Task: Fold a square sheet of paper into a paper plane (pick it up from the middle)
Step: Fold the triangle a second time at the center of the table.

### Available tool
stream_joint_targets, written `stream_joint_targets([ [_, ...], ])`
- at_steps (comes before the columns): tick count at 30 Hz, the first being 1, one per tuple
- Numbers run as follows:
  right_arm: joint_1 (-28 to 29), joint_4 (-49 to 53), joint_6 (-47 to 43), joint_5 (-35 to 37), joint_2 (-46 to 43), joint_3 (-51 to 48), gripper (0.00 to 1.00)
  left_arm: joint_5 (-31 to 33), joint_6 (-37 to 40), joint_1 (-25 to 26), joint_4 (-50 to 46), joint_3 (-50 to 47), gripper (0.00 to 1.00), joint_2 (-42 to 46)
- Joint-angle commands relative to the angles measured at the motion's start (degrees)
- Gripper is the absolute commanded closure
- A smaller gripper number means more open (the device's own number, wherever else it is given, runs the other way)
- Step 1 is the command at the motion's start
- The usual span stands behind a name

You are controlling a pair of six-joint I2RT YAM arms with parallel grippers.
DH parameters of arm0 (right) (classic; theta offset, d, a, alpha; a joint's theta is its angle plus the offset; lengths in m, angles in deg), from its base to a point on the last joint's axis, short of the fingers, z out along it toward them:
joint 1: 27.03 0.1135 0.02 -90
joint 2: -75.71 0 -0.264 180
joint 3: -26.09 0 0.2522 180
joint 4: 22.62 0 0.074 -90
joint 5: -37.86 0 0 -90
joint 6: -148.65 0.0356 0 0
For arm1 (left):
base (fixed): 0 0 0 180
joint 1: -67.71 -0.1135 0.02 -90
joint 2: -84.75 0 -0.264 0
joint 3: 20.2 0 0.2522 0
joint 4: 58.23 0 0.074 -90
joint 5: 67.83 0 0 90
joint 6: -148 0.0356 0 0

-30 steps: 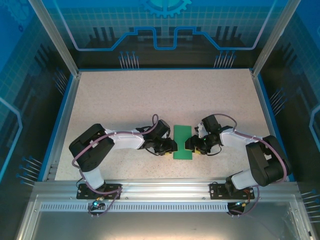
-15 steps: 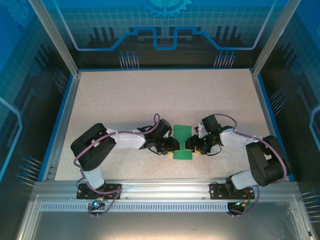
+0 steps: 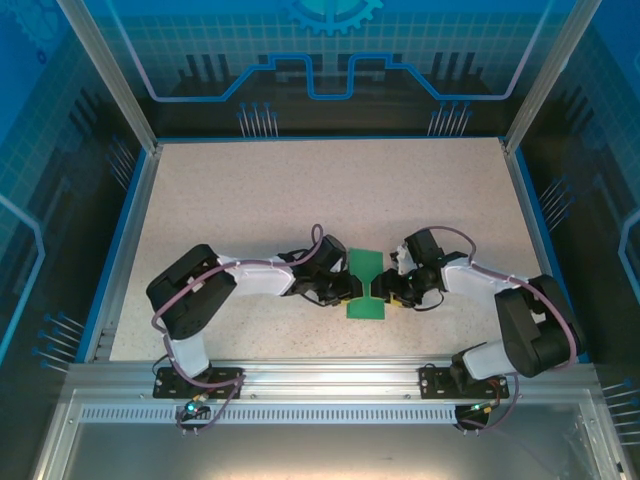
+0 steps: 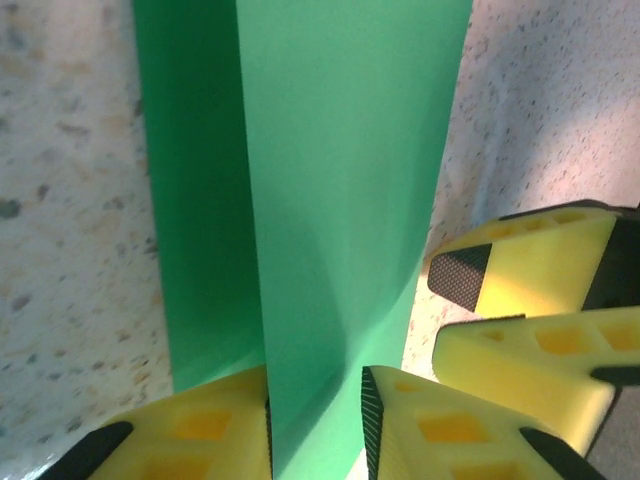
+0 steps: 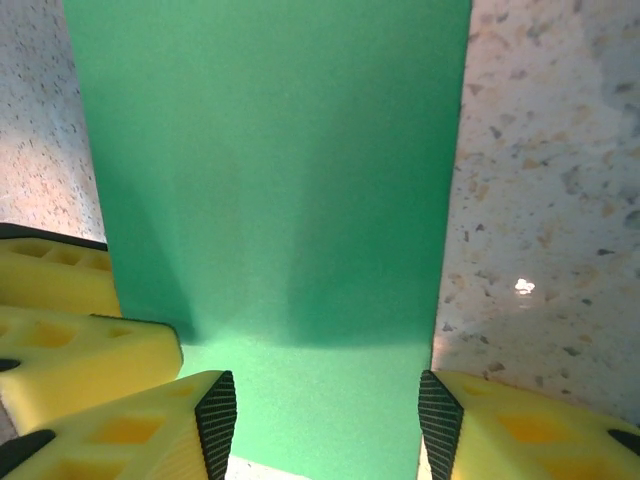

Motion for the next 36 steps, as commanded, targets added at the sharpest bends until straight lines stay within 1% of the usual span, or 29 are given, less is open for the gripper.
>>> stream_joint_targets([
  [1, -1.07, 3.08, -0.44, 2.24, -2.51, -0.58, 0.45, -0.51, -1.04, -0.44, 0.75, 2.33, 0.77, -1.64],
  [7, -1.9, 6.62, -0.27, 5.65, -6.38, -0.39, 0.45, 0.97, 0.05, -1.12, -1.71, 2.14, 0.92, -0.17],
  [9, -1.84, 7.31, -0.31, 5.92, -7.23, -0.23, 0.44, 1.25, 0.41, -1.75, -2.41, 1.62, 0.92, 0.92],
  [11, -1.88, 7.63, -0.35, 5.68, -7.66, -0.08, 0.44, 1.05, 0.9, -2.24, -2.55, 1.05, 0.89, 2.18],
  [12, -1.92, 7.63, -0.35, 5.55, -7.67, -0.06, 0.43, 0.88, 1.35, -2.43, -2.8, 0.93, 0.87, 2.65],
  [13, -1.88, 7.56, -0.35, 5.34, -7.59, 0.04, 0.43, 0.6, 1.77, -2.48, -3.41, 1.12, 0.82, 2.86],
  [16, -1.91, 7.29, -0.27, 4.97, -7.42, 0.1, 0.43, -0.78, 2.91, -2.56, -3.33, 1.73, 0.82, 2.81],
  [18, -1.89, 7.11, -0.22, 4.77, -7.36, 0.11, 0.43, -1.16, 2.75, -2.5, -2.6, 1.74, 0.8, 2.33],
  [21, -1.92, 7.09, -0.22, 4.42, -7.32, 0.15, 0.43, -2.04, 2.35, -2.49, -0.94, 1.87, 0.82, 1.62],
  [25, -1.95, 7.11, -0.27, 4.28, -7.5, 0.06, 0.43, -2.64, 2.2, -2.55, 0.02, 1.9, 0.91, 1.4],
  [29, -1.93, 6.84, -0.27, 3.83, -7.4, -0.25, 0.43, -1.94, 3.45, -2.59, -2.08, 2.16, 1.0, 2.75],
  [36, -1.79, 5.83, 0.69, 2.7, -8.09, -0.26, 0.43, 0.32, 6.61, -2.87, -7.89, 1.86, 1.0, 9.26],
])
